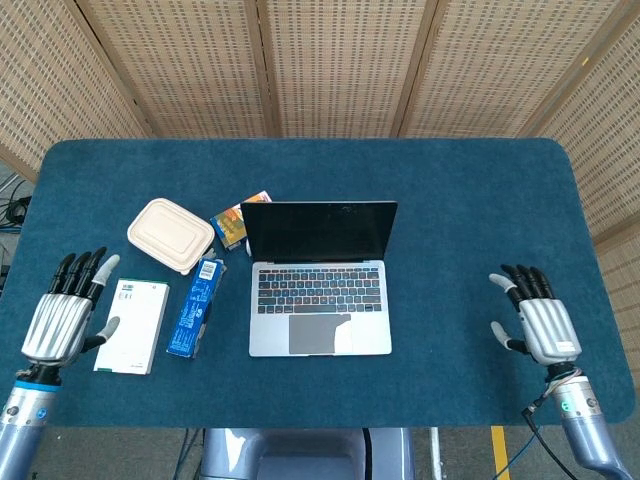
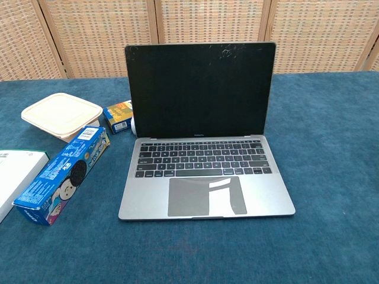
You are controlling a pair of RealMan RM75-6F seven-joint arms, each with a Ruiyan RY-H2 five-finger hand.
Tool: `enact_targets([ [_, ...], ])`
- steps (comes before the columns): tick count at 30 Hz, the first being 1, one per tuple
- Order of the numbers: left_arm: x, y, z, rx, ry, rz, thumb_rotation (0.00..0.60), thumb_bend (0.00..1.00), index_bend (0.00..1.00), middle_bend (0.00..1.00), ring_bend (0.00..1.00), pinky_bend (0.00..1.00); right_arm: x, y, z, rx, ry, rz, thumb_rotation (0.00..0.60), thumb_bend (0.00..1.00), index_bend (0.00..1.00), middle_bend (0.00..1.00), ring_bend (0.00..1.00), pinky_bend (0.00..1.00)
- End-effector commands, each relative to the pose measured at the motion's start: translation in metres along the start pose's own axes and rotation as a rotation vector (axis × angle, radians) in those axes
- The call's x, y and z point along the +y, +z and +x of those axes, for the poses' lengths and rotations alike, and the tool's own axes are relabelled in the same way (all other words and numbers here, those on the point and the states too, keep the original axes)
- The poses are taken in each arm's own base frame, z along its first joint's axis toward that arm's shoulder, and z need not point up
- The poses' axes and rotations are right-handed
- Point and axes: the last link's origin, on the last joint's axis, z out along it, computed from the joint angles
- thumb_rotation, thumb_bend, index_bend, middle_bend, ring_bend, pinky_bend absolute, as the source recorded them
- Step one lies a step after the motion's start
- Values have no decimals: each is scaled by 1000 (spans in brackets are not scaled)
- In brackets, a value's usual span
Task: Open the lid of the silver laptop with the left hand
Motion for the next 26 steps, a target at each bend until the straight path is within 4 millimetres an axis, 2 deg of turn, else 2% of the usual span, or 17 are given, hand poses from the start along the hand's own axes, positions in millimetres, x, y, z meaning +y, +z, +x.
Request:
enact_targets([
  [1, -10, -19, -4, -1, -5, 44, 600, 304, 0, 0, 0, 0, 10, -8, 0, 19, -24, -46, 600, 365, 167, 110, 0, 0],
  [4, -19, -34, -6, -16, -48, 110, 600, 306, 0, 0, 0, 0, 17, -20, -1, 31, -34, -87, 600, 364, 167, 108, 0, 0],
  [11, -25, -54, -8, -31, -56, 159, 600, 308, 0, 0, 0, 0, 29, -37, 1, 57, -61, -157, 600, 363, 167, 108, 0, 0],
  [26, -20, -56, -9, -18, -86, 149, 600, 311, 0, 0, 0, 0, 21, -40, -2, 121, -23, -137, 600, 364, 167, 107, 0, 0],
])
